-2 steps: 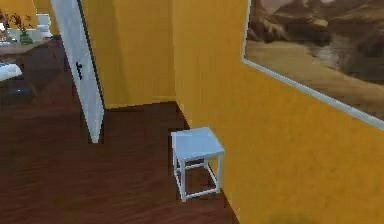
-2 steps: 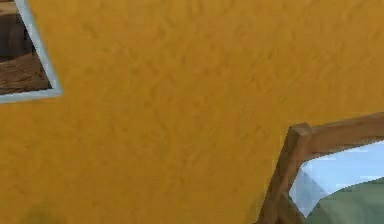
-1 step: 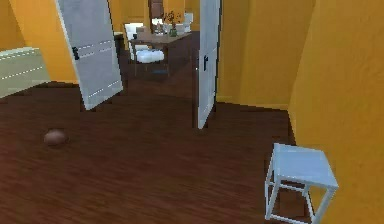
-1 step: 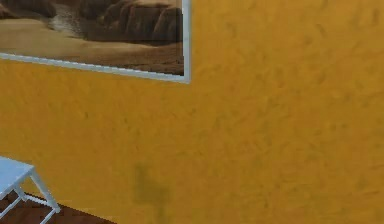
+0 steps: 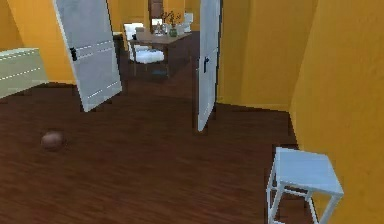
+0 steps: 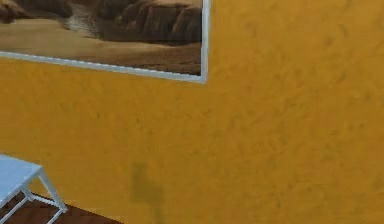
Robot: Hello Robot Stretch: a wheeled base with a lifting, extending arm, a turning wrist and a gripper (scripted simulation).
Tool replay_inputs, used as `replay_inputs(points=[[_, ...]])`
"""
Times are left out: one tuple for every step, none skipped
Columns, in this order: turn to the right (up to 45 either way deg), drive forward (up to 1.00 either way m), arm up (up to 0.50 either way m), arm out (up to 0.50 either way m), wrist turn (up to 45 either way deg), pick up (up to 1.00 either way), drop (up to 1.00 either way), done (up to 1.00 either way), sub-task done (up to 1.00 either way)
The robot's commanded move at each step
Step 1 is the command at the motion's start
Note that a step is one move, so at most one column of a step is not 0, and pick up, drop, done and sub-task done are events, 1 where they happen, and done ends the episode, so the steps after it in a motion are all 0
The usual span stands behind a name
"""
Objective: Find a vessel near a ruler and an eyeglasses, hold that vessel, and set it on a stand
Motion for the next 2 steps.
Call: replay_inputs(points=[[-45.0, 0.0, 0.0, 0.0, 0.0, 0.0, 0.0, 0.0, 0.0], [-27.0, 0.0, 0.0, 0.0, 0.0, 0.0, 0.0, 0.0, 0.0]])
